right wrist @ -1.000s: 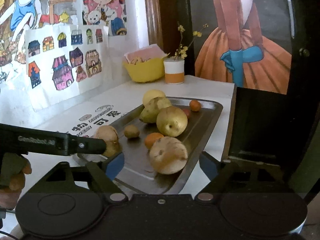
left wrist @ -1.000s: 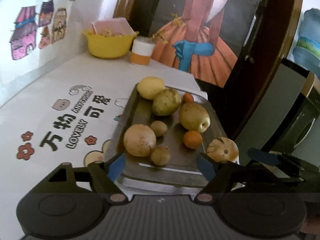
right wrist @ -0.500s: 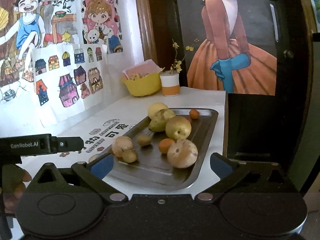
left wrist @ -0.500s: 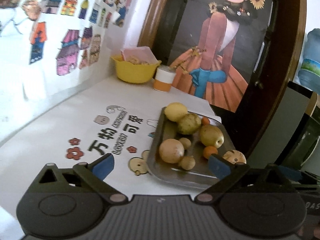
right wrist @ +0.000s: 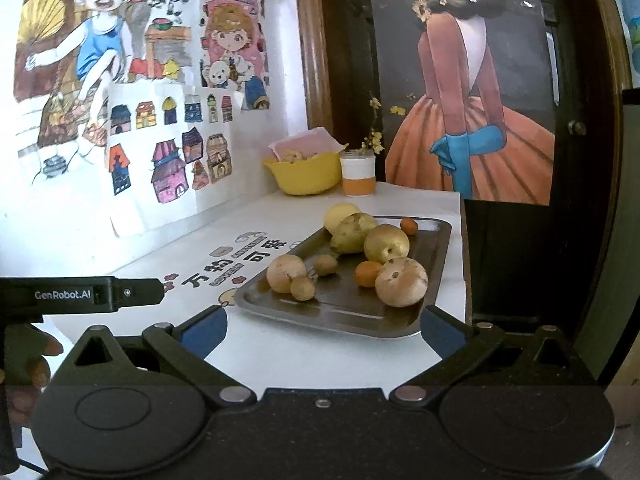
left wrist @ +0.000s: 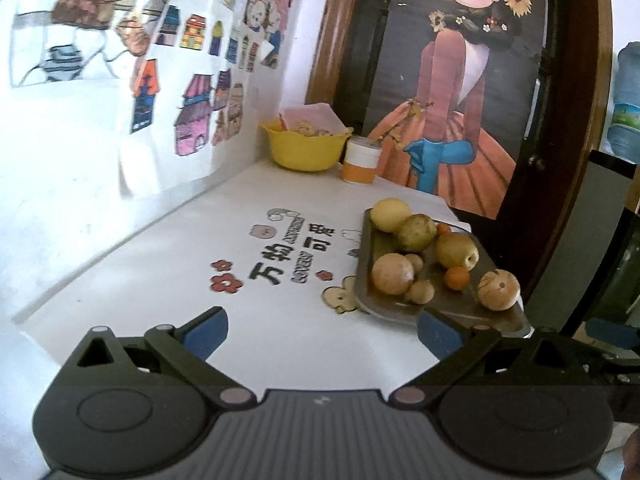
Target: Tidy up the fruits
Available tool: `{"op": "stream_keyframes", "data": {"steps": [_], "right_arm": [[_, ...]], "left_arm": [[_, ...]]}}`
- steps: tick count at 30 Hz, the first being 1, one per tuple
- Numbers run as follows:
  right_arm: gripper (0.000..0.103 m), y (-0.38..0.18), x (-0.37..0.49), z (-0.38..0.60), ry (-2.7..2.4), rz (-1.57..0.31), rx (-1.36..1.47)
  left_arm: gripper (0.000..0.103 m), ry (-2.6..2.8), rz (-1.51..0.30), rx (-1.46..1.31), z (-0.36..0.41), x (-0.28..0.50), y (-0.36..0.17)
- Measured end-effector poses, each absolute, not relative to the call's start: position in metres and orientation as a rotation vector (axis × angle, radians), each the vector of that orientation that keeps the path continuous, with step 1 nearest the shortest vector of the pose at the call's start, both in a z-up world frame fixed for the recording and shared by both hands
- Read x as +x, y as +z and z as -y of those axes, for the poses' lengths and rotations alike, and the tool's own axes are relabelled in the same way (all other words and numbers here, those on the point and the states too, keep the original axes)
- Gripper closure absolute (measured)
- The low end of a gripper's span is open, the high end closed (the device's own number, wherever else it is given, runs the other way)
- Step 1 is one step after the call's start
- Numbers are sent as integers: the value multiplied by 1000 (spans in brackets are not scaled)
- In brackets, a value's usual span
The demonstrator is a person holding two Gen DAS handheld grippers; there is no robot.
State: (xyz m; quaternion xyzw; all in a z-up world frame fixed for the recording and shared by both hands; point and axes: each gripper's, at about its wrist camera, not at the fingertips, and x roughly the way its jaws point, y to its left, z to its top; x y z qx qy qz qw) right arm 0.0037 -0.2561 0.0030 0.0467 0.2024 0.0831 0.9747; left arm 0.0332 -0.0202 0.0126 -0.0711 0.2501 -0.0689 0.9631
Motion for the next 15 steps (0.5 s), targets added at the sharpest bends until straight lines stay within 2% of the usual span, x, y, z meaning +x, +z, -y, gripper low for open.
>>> {"op": "stream_keyframes", "data": {"steps": [15], "right_arm": [[1, -7, -2, 245, 155, -410, 74]], "left_arm": [[0, -75, -516, -155, -2, 13, -6]]}}
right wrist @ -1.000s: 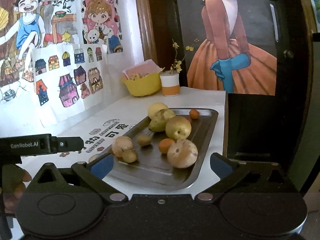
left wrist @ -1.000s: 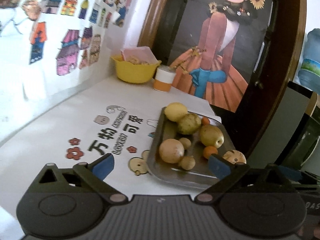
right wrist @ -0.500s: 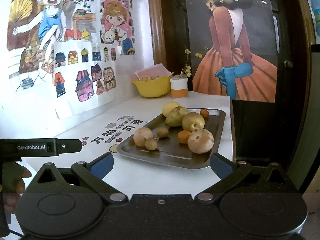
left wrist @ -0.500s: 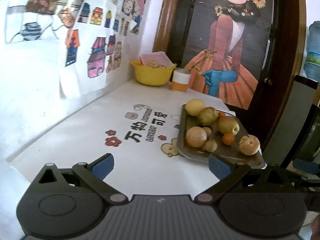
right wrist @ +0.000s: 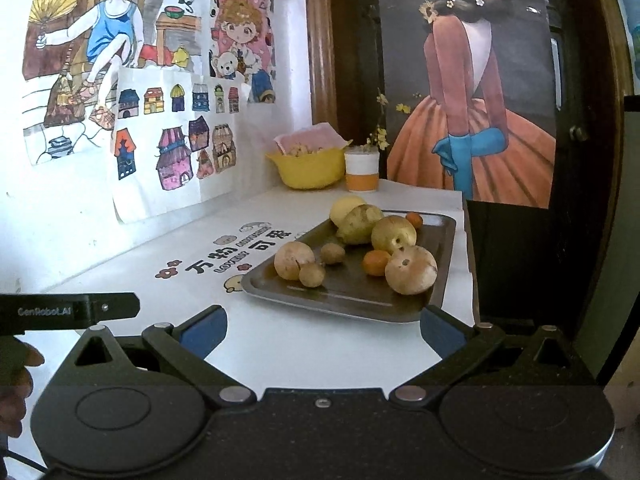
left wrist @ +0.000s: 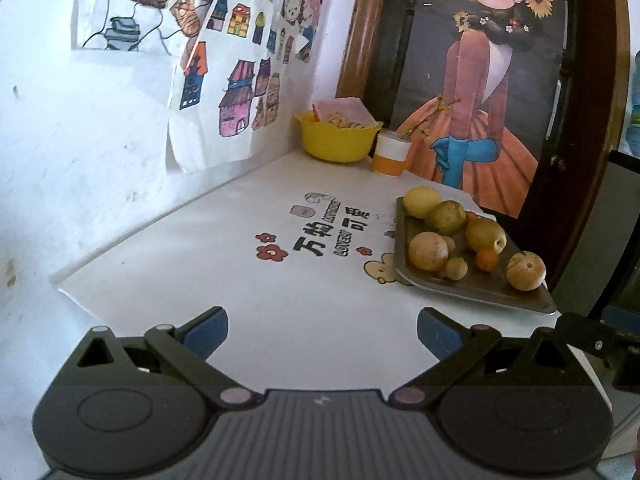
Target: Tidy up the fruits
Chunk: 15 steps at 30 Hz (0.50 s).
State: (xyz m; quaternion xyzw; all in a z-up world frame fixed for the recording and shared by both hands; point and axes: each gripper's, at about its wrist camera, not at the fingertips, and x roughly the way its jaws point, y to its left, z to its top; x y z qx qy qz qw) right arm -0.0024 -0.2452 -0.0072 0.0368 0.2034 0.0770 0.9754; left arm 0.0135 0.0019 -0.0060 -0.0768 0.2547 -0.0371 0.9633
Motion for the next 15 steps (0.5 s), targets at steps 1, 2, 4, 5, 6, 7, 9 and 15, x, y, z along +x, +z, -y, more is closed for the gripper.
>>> {"op": "stream_keyframes", "data": {"steps": [1, 2, 4, 5, 6, 7, 9, 15], "right_arm": [[1, -8, -2, 245, 153, -410, 76], [1, -8, -2, 246, 151, -411, 77], [1, -8, -2, 246, 149, -412, 80], [1, -9, -2, 246, 148, -413, 81], [1, -9, -2, 246, 147, -413, 83], [1, -9, -2, 246, 147, -413, 83], [1, -9, -3, 246, 147, -414, 84], [1, -9, -3, 247, 148, -415, 85]], "left_arm": [[0, -74, -516, -155, -2, 13, -6], [0, -73, -515, -154, -3, 13, -6], [0, -70, -512, -148, -2, 12, -7], [0, -70, -511, -147, -2, 12, -7], [0, -70, -510, -146, -2, 12, -7], [0, -70, -508, -146, -2, 11, -6], [0, -70, -506, -146, -2, 11, -6], [0, -71, -505, -149, -2, 11, -6]]}}
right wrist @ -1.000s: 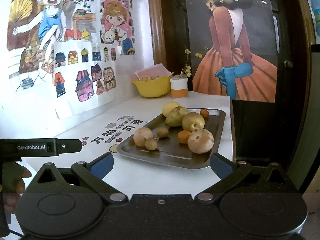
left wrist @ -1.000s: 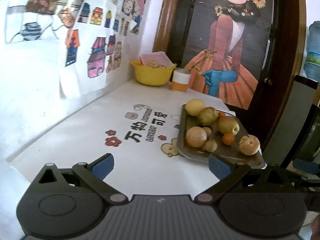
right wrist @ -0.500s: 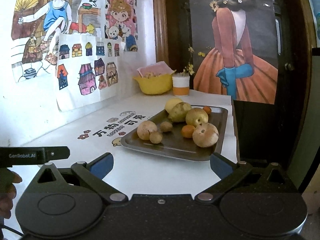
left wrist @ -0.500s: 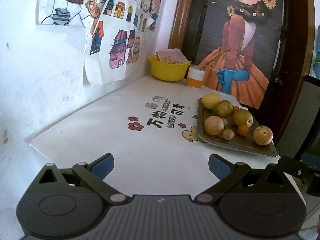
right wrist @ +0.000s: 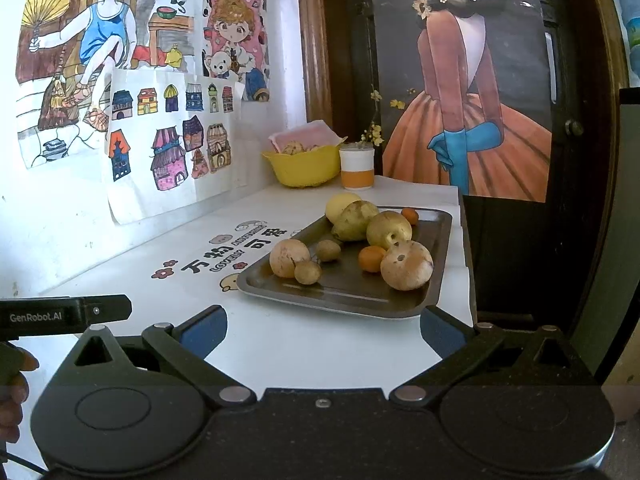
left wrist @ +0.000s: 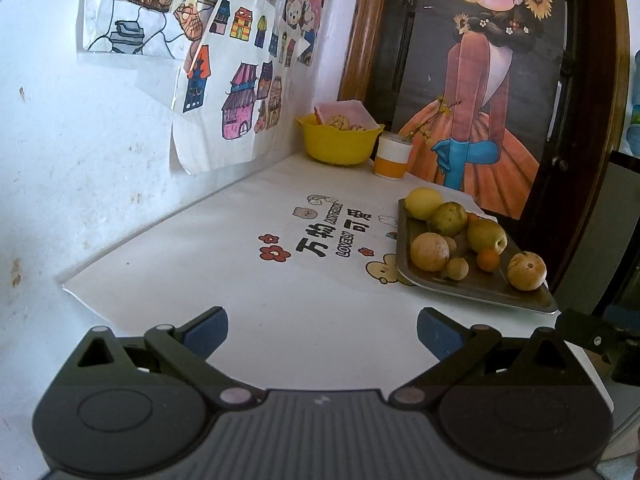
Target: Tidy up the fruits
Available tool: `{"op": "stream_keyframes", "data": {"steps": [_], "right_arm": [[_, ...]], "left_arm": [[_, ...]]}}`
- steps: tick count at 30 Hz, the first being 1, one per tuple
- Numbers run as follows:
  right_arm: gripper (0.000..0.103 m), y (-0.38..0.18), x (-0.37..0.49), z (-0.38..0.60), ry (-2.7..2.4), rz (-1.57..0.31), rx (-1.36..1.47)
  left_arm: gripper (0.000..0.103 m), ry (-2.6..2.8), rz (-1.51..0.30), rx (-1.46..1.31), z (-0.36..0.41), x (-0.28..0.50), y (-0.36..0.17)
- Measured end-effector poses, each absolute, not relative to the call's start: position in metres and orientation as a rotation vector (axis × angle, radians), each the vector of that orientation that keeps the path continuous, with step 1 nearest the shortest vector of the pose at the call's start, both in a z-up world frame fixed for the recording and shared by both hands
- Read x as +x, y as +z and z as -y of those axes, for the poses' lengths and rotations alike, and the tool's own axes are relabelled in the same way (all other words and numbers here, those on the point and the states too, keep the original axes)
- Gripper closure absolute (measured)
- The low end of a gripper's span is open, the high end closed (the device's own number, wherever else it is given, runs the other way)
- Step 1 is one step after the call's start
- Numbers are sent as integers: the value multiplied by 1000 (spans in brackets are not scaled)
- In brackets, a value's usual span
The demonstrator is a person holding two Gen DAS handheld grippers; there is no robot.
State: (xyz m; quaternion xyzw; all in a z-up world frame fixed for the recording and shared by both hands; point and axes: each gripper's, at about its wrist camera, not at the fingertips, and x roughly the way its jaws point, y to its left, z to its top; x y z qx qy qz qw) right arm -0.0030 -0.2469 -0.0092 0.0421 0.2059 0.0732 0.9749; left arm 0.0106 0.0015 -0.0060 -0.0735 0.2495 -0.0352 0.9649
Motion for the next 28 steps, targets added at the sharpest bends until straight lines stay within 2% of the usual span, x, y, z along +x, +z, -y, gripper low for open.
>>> {"op": "stream_keyframes", "data": {"steps": [28], "right_arm": [[1, -13, -4, 239, 153, -440, 73]], "left_arm": [[0, -88, -515, -146, 3, 9, -5]]}}
